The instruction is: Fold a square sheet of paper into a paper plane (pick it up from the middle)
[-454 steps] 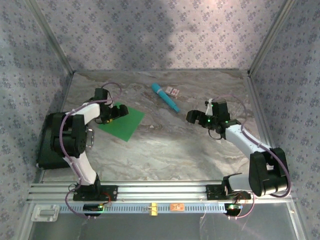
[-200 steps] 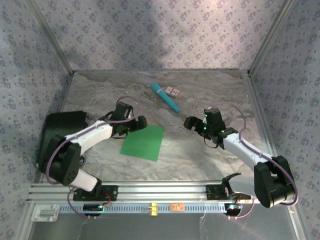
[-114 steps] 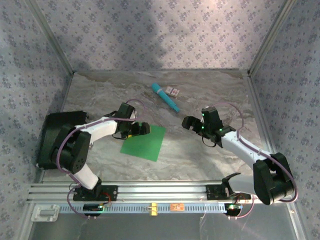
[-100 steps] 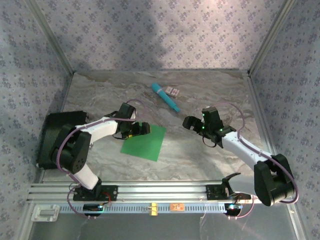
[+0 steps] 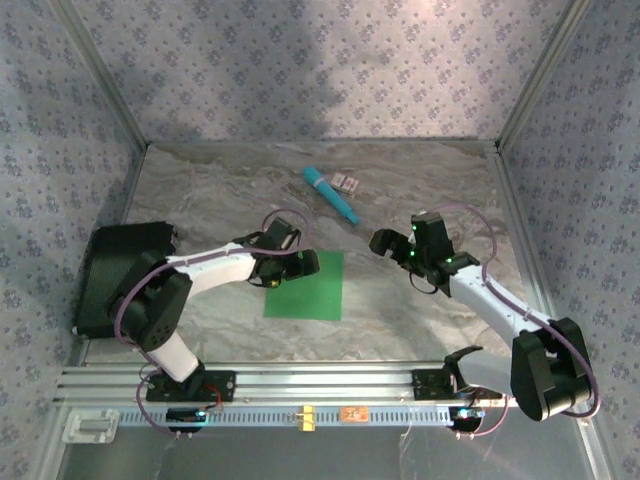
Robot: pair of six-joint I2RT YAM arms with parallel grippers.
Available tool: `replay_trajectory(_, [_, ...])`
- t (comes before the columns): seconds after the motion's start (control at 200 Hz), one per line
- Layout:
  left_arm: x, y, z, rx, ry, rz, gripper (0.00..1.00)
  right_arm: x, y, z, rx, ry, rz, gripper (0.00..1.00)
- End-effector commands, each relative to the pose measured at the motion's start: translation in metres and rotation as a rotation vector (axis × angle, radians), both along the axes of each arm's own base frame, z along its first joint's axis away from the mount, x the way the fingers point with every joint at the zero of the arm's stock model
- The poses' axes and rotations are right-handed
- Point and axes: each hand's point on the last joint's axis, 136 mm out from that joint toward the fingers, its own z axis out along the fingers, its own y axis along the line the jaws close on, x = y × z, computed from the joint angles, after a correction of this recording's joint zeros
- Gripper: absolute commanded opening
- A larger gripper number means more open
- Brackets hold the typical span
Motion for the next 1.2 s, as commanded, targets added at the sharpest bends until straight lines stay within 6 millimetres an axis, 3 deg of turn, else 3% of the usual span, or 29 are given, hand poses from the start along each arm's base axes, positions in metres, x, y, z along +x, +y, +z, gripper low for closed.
replay_trajectory(0.0, [0.008,0.011,0.018,0.073,-0.052,0.02,1.0,0.003,-0.003,0.012,-0.038,-0.056,-0.014,0.99])
replay_trajectory(0.12, [0.009,0.017,0.022,0.165,-0.049,-0.089,1.0,0.0,-0.003,0.007,-0.029,-0.027,-0.019,0.99])
replay_trajectory(0.26, [0.004,0.007,0.022,0.178,0.004,-0.238,0.99,-0.007,0.01,0.001,0.01,0.029,0.046,0.99])
replay_trajectory(0.36, [0.003,0.007,0.021,0.192,0.052,-0.224,0.99,-0.011,0.016,-0.002,0.027,0.055,0.07,0.99])
replay_trajectory(0.49, [0.0,-0.009,0.021,0.155,0.083,-0.214,0.98,-0.013,0.016,-0.005,0.017,0.07,0.069,0.99])
replay_trajectory(0.605, [-0.002,-0.013,0.01,0.204,0.119,-0.211,0.98,-0.015,0.012,-0.007,-0.001,0.083,0.058,0.99])
replay_trajectory(0.865, [-0.015,-0.011,-0.003,0.326,0.196,-0.202,0.98,-0.021,0.007,-0.021,-0.063,0.177,0.056,0.99])
replay_trajectory(1.194, [-0.019,-0.017,-0.007,0.31,0.219,-0.195,0.98,-0.021,0.009,-0.024,-0.062,0.182,0.059,0.99])
